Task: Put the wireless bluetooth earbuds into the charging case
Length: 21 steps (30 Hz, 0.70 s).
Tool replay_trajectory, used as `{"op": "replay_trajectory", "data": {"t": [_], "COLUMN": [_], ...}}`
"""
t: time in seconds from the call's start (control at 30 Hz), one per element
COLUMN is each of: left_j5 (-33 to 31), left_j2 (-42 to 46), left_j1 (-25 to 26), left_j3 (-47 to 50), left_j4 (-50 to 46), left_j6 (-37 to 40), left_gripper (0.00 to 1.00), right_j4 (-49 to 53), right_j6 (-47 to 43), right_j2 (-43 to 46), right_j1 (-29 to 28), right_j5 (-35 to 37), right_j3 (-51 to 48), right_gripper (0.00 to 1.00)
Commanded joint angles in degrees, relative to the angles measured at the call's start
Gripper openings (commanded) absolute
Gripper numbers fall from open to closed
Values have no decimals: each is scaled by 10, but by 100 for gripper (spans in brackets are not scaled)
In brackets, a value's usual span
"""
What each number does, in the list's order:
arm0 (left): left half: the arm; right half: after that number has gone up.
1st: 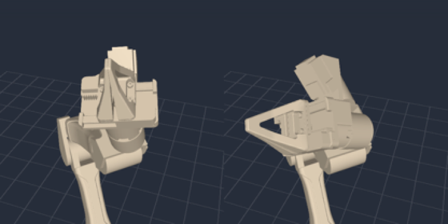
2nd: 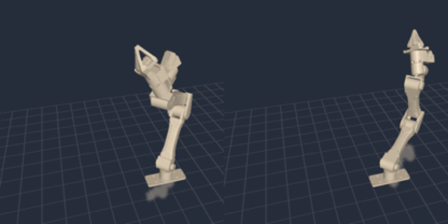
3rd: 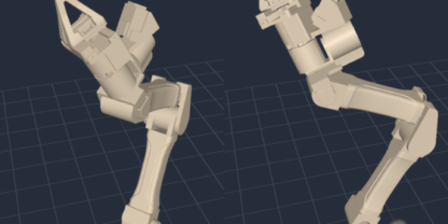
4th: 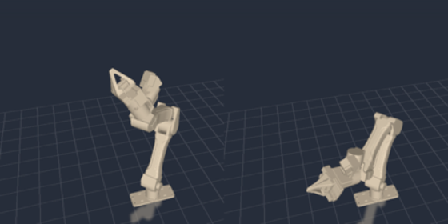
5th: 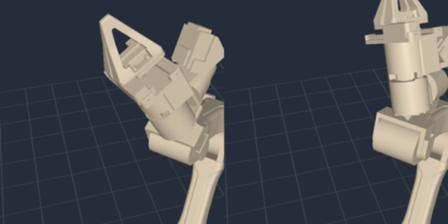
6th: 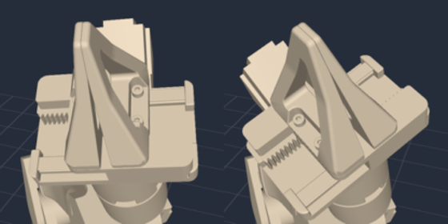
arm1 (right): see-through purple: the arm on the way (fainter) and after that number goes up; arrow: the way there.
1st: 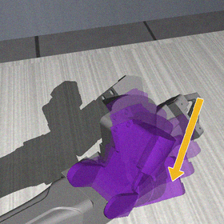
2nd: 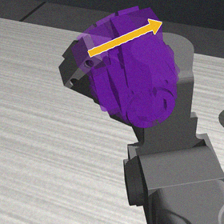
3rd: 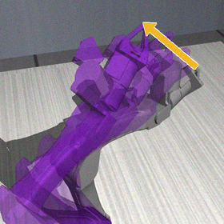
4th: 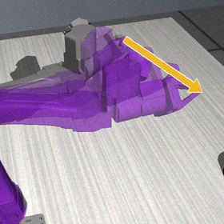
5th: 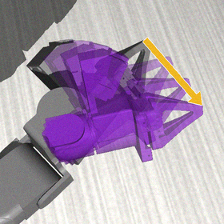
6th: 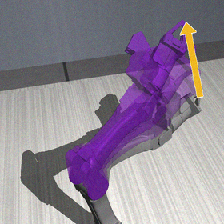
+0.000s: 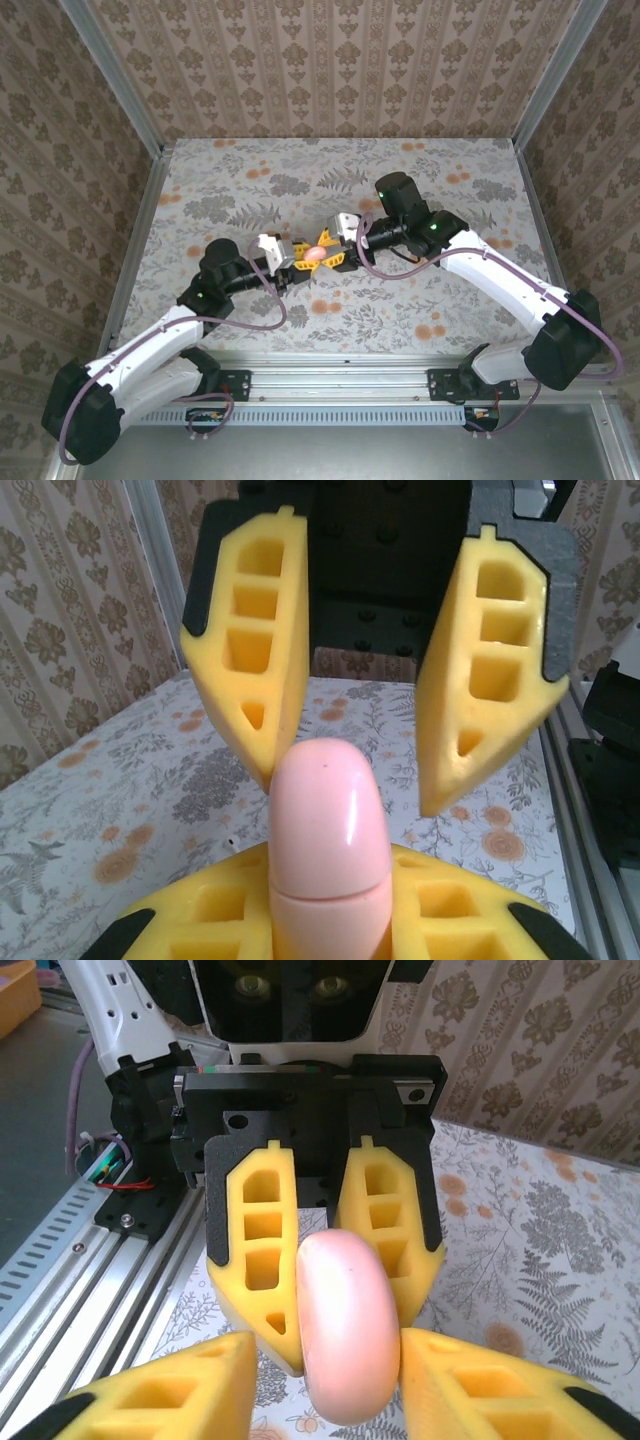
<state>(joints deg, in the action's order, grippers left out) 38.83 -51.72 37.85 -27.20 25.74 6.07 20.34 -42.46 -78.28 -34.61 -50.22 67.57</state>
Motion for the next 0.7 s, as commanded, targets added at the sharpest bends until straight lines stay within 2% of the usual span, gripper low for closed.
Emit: {"op": "replay_trajectory", "data": {"t": [0.0,0.37,0.53,0.67], "left_j5": [4,7,10,10], "left_j2": [13,16,14,14], "left_j1": [1,2,3,4], "left_j3": [-18,-20,-20,-20], "left_j4": [10,5,6,6], "left_j6": [14,15,13,14], "left_gripper": [7,7,7,7], "right_j4": [-13,-16,-18,-18], "right_j6": [18,40,43,43], "right_j2": [10,-32,-40,-43], "right_j1": [10,12,12,12], "right_j5": [-34,-106,-110,-116], "right_j3": [3,28,30,30], "right_gripper": [45,47,46,39]}}
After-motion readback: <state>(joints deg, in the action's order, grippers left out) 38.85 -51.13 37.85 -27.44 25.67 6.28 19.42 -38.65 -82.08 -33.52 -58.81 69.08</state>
